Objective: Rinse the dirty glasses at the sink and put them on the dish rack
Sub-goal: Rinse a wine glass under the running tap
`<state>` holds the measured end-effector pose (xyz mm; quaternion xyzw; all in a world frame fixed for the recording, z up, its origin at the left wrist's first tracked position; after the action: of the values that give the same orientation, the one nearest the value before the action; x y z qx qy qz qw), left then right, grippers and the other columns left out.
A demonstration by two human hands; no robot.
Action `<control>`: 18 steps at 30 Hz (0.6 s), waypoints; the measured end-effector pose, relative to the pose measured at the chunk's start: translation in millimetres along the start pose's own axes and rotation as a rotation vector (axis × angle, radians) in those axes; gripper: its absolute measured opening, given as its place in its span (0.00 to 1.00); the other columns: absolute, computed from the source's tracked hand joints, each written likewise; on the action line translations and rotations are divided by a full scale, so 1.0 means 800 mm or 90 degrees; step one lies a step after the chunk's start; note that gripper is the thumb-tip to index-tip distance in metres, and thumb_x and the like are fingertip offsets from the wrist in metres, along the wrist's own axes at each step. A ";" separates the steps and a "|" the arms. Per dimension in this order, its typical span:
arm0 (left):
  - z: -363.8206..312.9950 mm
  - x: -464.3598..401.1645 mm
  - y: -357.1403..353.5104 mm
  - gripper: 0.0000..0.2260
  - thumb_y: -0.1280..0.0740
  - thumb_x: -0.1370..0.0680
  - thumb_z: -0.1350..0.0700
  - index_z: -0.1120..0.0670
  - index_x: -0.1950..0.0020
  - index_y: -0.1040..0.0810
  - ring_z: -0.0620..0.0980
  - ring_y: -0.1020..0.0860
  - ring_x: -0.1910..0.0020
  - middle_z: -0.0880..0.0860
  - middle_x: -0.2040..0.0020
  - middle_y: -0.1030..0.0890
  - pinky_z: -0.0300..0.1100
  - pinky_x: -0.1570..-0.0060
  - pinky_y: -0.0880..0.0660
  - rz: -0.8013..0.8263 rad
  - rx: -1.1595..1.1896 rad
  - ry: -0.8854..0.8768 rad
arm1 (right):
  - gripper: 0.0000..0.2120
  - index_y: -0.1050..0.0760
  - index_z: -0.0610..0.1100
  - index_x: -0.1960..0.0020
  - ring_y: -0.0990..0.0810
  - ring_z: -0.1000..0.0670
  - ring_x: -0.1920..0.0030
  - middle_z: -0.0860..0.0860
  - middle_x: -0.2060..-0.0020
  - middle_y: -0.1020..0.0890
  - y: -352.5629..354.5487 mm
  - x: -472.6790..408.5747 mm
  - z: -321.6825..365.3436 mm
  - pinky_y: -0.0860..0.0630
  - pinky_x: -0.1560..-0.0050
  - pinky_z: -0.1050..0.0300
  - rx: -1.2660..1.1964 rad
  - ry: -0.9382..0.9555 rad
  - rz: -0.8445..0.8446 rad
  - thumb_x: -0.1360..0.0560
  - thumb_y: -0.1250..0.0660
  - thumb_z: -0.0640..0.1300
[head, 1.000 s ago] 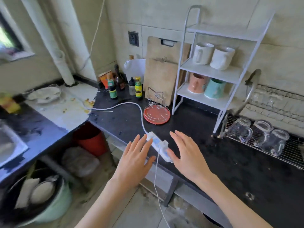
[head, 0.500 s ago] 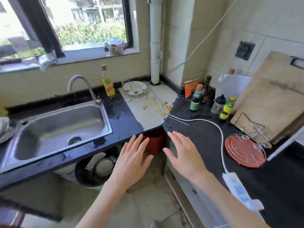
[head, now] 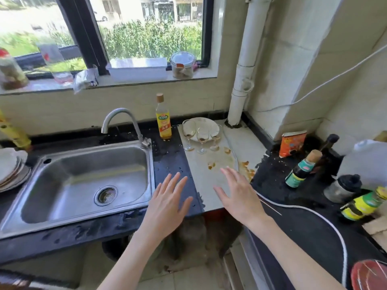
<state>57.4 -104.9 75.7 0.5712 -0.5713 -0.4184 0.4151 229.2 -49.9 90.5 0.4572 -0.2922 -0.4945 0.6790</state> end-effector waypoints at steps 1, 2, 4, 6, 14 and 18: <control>0.005 -0.016 -0.006 0.27 0.51 0.20 0.41 0.48 0.24 0.53 0.47 0.58 0.24 0.47 0.23 0.54 0.45 0.26 0.55 0.009 -0.002 0.002 | 0.27 0.44 0.50 0.25 0.42 0.51 0.26 0.51 0.26 0.39 -0.004 -0.019 -0.005 0.42 0.29 0.58 -0.003 -0.002 0.006 0.21 0.43 0.56; 0.011 -0.032 -0.011 0.27 0.51 0.20 0.41 0.48 0.24 0.53 0.48 0.58 0.24 0.47 0.23 0.54 0.45 0.27 0.55 0.016 -0.002 0.001 | 0.27 0.44 0.49 0.25 0.41 0.51 0.27 0.51 0.26 0.39 -0.007 -0.038 -0.011 0.42 0.29 0.58 -0.003 -0.003 0.010 0.21 0.43 0.55; 0.024 -0.070 -0.021 0.27 0.51 0.20 0.42 0.48 0.24 0.52 0.48 0.58 0.24 0.47 0.23 0.53 0.44 0.27 0.56 0.028 0.003 -0.003 | 0.27 0.43 0.48 0.25 0.41 0.51 0.27 0.50 0.27 0.38 -0.016 -0.079 -0.023 0.43 0.29 0.58 0.003 -0.010 0.017 0.21 0.42 0.54; 0.036 -0.112 -0.027 0.26 0.50 0.20 0.42 0.48 0.24 0.52 0.48 0.58 0.24 0.48 0.23 0.53 0.45 0.27 0.56 0.036 0.009 -0.016 | 0.27 0.43 0.47 0.25 0.40 0.51 0.27 0.50 0.27 0.37 -0.027 -0.124 -0.038 0.42 0.29 0.57 0.002 -0.028 0.026 0.21 0.42 0.54; 0.080 -0.257 -0.020 0.26 0.49 0.20 0.43 0.49 0.24 0.51 0.50 0.58 0.24 0.49 0.23 0.53 0.44 0.27 0.57 0.046 0.000 -0.072 | 0.27 0.42 0.44 0.26 0.37 0.45 0.30 0.46 0.30 0.35 -0.058 -0.309 -0.089 0.37 0.32 0.52 0.024 -0.113 0.080 0.22 0.38 0.47; 0.085 -0.292 -0.021 0.26 0.47 0.20 0.44 0.48 0.24 0.51 0.49 0.58 0.24 0.48 0.23 0.52 0.40 0.31 0.62 0.037 0.023 -0.088 | 0.31 0.47 0.46 0.25 0.44 0.43 0.27 0.45 0.26 0.45 -0.064 -0.380 -0.107 0.36 0.34 0.47 0.087 -0.142 0.082 0.23 0.36 0.46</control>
<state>-1.5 129.1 39.9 0.5317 -0.6222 -0.4342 0.3763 177.7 259.3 25.9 0.4249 -0.4278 -0.4766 0.6398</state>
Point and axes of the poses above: each hand's wrist, its own x-axis away from the middle knuckle, its own y-axis out of the back of the hand, z = x × y, the point moved 5 cm from there along -x, towards the middle knuckle
